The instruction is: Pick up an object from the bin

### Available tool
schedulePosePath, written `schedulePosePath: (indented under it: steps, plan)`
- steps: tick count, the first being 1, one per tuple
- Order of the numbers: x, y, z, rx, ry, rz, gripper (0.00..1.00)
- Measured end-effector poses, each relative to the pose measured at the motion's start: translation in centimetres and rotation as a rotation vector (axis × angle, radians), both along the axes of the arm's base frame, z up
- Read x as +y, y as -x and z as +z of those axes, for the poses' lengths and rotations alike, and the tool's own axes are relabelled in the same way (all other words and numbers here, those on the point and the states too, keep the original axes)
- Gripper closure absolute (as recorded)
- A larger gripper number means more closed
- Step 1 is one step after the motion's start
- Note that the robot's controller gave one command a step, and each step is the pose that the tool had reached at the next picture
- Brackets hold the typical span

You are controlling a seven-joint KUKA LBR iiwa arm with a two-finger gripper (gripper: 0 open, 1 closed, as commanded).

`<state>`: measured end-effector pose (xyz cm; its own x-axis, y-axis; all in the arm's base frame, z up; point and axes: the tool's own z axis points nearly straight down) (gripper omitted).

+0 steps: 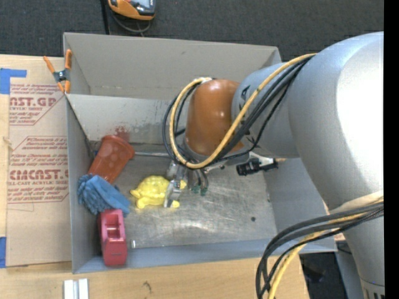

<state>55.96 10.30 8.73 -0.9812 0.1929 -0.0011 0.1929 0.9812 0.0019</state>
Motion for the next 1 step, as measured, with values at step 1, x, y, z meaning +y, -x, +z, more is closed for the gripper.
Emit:
schedulePosePath:
  steps: [1]
  plan:
    - [0.01,-0.05,0.57,-0.001,0.0,0.0,1.0]
